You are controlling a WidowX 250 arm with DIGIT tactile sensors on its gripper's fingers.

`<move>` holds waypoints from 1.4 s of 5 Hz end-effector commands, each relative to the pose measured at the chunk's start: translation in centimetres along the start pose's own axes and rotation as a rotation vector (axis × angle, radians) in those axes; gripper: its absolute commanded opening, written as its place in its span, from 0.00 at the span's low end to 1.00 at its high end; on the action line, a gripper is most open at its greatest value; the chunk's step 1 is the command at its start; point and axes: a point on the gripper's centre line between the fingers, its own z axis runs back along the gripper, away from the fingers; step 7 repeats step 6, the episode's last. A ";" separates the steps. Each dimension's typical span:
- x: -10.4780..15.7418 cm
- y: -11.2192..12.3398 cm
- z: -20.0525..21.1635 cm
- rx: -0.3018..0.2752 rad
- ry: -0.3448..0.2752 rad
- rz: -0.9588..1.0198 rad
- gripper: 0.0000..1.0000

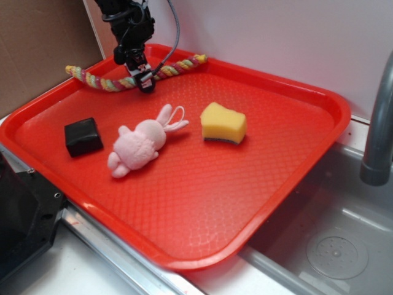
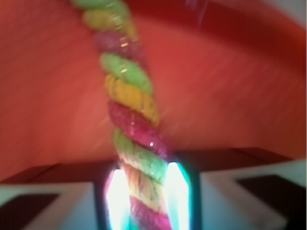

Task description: Grab the multicolored rope.

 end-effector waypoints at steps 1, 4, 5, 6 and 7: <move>0.5 -2.7 8.3 0.056 -0.102 0.205 0.00; -1.8 -13.6 16.7 0.025 -0.107 0.541 0.00; -3.0 -15.3 16.9 0.040 -0.147 0.541 0.00; -3.1 -14.0 16.9 0.064 -0.150 0.586 0.00; -3.1 -14.0 16.9 0.064 -0.150 0.586 0.00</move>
